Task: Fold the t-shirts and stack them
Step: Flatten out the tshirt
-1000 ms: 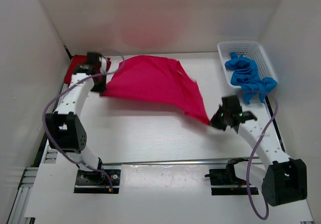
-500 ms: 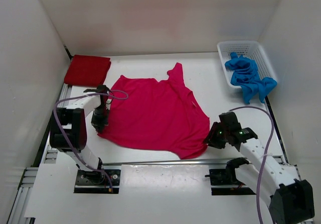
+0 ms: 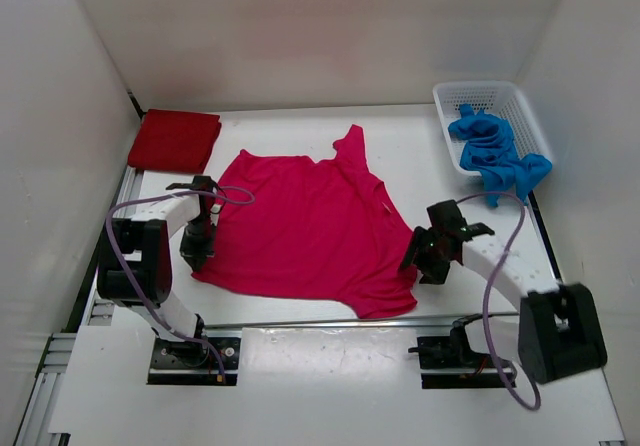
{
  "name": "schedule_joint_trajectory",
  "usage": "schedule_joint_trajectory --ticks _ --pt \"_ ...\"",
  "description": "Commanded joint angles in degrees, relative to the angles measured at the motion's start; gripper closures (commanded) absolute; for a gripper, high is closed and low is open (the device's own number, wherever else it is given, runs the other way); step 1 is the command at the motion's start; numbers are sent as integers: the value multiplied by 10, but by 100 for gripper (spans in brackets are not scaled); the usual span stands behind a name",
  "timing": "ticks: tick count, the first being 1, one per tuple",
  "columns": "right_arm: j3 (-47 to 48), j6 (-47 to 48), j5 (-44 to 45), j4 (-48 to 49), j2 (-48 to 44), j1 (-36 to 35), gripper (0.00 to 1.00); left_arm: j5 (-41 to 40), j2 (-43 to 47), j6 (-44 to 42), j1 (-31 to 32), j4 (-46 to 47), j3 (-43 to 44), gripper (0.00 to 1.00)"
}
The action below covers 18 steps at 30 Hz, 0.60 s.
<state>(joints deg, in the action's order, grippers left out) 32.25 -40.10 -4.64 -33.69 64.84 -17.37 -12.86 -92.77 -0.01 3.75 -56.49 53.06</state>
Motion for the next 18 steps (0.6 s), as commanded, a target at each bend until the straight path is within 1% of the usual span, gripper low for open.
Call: schedule_joint_trajectory --ticks 1,4,5,8,9,13,16,18 --pt "47 22 -23 1 63 3 33 -12 39 0 -3 5 -1 89" --pt "13 22 -35 -21 15 -11 33 -12 51 0 -9 0 -1 89" --pt "-19 22 -45 -21 -36 -11 31 -12 51 0 -9 0 -1 89" --pt "-66 17 -88 -4 -125 -11 30 0 51 0 -15 0 -1 89" --pt "-89 17 -88 -4 -137 -11 30 7 45 0 -15 0 -1 89" --pt "-132 -6 -70 1 -138 -11 29 13 35 0 -15 0 5 89" --pt "-150 -19 -70 24 -119 -11 31 13 35 0 -15 0 5 89" --pt "-150 -24 -70 37 -111 -11 36 13 35 0 -15 0 5 89"
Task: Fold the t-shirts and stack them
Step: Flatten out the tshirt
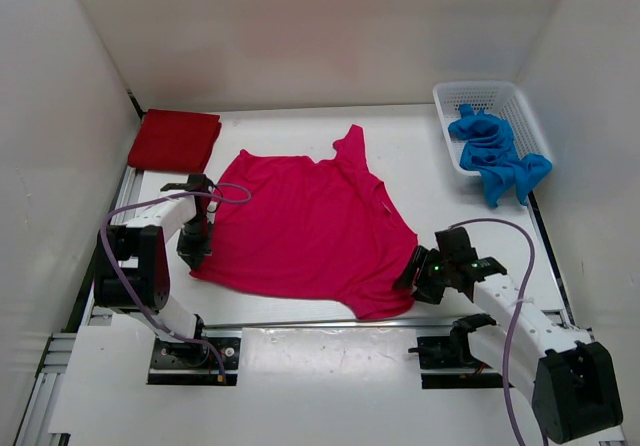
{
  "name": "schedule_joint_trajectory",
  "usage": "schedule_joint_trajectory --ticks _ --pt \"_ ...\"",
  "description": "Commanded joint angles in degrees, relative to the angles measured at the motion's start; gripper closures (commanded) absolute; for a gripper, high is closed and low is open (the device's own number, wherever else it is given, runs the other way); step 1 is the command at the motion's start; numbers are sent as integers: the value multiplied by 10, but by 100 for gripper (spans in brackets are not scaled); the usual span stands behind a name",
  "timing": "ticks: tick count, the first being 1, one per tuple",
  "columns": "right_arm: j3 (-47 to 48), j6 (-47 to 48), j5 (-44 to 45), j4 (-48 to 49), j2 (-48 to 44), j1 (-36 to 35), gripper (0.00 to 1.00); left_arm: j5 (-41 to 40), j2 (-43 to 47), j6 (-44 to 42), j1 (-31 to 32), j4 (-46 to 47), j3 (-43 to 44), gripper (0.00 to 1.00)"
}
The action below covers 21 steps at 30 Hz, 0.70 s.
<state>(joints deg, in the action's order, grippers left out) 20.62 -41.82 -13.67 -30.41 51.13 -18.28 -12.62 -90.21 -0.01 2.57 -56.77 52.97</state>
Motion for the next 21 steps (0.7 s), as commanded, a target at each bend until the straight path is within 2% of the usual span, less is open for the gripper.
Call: schedule_joint_trajectory --ticks 1,2,4,8,12,17,21 --pt "-34 -7 15 4 34 -2 38 10 9 0 -3 3 6 89" --pt "-34 -7 8 4 34 -2 44 10 9 0 -3 3 0 89" --pt "-34 -7 -6 -8 27 -7 49 10 21 0 -3 3 0 89" --pt "-34 -2 -14 -83 -26 -7 47 10 32 0 -8 3 -11 89" --pt "-50 -14 -14 -115 -55 -7 47 16 32 0 -8 3 -11 89" --pt "-52 -34 -14 -98 -37 -7 47 23 27 0 -8 3 -11 89" --pt "-46 -34 -8 -133 -17 -12 47 23 27 0 -8 3 -11 89"
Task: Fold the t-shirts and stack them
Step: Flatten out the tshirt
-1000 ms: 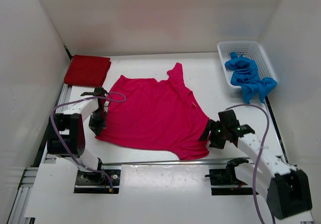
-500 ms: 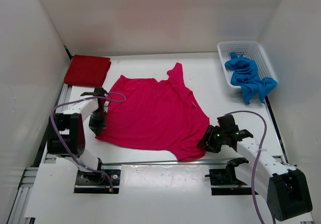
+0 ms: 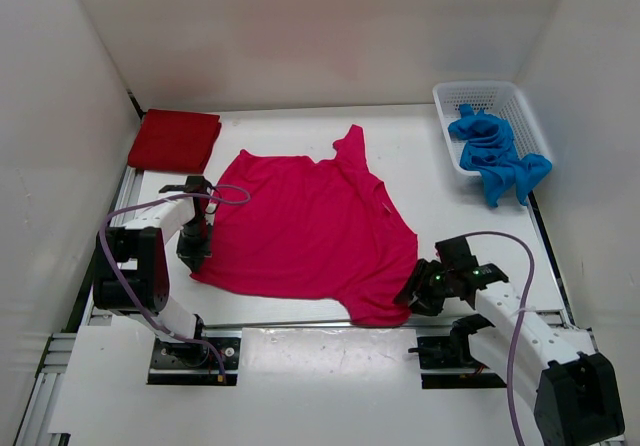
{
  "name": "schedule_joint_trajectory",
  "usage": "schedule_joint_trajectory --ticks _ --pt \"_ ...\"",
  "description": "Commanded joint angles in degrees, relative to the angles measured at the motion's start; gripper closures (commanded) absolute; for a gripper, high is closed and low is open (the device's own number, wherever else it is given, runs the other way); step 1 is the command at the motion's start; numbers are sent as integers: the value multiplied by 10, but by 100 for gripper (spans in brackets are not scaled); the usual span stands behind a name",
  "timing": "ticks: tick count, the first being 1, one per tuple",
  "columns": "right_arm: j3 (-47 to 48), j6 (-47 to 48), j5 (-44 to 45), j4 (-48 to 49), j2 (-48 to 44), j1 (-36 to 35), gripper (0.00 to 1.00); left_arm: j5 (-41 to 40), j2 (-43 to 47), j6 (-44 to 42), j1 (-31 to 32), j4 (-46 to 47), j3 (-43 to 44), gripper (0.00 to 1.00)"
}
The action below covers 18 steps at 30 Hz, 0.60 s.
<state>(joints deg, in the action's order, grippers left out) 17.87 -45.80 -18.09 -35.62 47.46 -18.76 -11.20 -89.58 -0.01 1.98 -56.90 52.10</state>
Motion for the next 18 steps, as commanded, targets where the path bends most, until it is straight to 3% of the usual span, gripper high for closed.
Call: schedule_joint_trajectory --ticks 1,4,8,11,18 --pt "-19 11 45 -107 19 -7 47 9 20 0 -2 4 -2 89" --pt "-19 12 52 -136 5 -7 46 9 20 0 -2 4 -2 89" --pt "-19 -9 41 -155 -19 -7 34 15 20 0 -2 4 -2 89" --pt "-13 -9 49 -175 -25 -7 31 15 20 0 -2 4 -2 89" --pt "-20 -3 16 -100 -31 -13 37 21 15 0 -2 9 -2 89"
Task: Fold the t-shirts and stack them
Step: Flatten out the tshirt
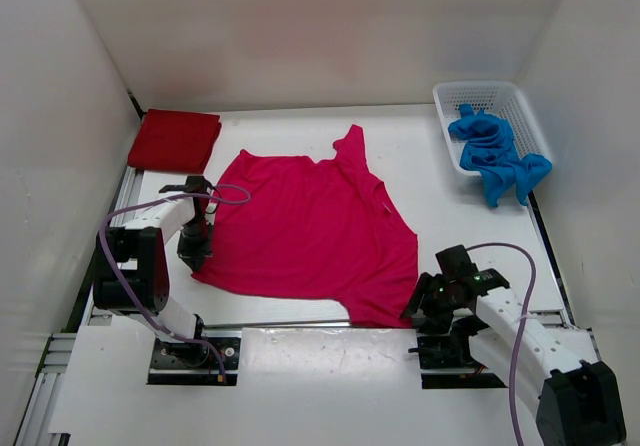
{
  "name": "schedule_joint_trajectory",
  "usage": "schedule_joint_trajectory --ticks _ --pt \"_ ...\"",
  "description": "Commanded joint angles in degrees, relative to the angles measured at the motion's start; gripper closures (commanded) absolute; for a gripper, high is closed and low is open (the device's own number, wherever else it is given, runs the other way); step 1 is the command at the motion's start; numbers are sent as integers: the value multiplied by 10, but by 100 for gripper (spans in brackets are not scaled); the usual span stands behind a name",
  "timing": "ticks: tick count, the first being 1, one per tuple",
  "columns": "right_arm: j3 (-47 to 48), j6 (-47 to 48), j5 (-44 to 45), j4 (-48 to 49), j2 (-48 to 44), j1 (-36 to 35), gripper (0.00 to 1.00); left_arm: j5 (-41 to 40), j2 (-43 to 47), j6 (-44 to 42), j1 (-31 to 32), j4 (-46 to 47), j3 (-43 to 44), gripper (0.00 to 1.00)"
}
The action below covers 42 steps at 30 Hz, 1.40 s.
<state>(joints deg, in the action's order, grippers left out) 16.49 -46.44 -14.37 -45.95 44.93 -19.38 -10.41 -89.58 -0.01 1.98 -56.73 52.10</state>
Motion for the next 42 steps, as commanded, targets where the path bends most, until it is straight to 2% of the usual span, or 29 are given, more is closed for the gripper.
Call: schedule_joint_trajectory --ticks 1,7,13,15,16,18,19,21,22,24,27,28,30,31,32,34,35,37,38,40,41,42 --pt "-6 11 -22 12 -12 -7 37 13 15 0 -2 7 -2 89" --pt "-8 28 -46 70 18 -7 38 13 15 0 -2 7 -2 89" --pt "-2 28 -51 116 52 -42 51 13 20 0 -2 7 -2 89" --pt "-2 34 -46 133 64 -49 59 13 20 0 -2 7 -2 89" --pt "-2 34 -46 139 64 -56 67 13 20 0 -2 7 -2 89" --pt "-2 34 -52 139 70 -63 76 13 20 0 -2 7 -2 89" --pt "6 40 -52 139 70 -68 86 13 20 0 -2 7 -2 89" --pt "27 45 -52 139 55 -68 96 13 20 0 -2 7 -2 89" --pt "40 45 -42 123 47 -68 100 13 20 0 -2 7 -2 89" --pt "73 52 -27 116 34 -68 100 13 20 0 -2 2 4 89" --pt "171 79 -15 109 76 -29 100 36 20 0 -9 -3 66 89" --pt "240 93 -15 109 103 -12 100 42 -2 0 -9 -3 137 89" --pt "336 148 -33 100 223 48 100 60 -43 0 -9 -33 241 89" --pt "474 163 -43 87 270 68 100 60 -96 0 -9 -46 374 89" --pt "565 192 -58 34 371 100 100 60 -127 0 -9 -61 455 89" --pt "775 207 -51 -39 467 120 100 60 -182 0 -9 -83 623 89" --pt "997 207 -44 -68 540 126 100 51 -224 0 -9 -83 783 89" --pt "1171 196 -27 -94 582 133 100 37 -233 0 -9 -47 869 89" --pt "1236 188 -22 -86 590 138 100 31 -188 0 -9 36 835 89" --pt "1184 167 -22 -19 549 152 100 22 -130 0 3 121 745 89" --pt "1069 159 -22 12 497 158 100 22 -101 0 10 142 699 89" --pt "1013 158 -27 66 472 163 100 34 -101 0 10 142 692 89"
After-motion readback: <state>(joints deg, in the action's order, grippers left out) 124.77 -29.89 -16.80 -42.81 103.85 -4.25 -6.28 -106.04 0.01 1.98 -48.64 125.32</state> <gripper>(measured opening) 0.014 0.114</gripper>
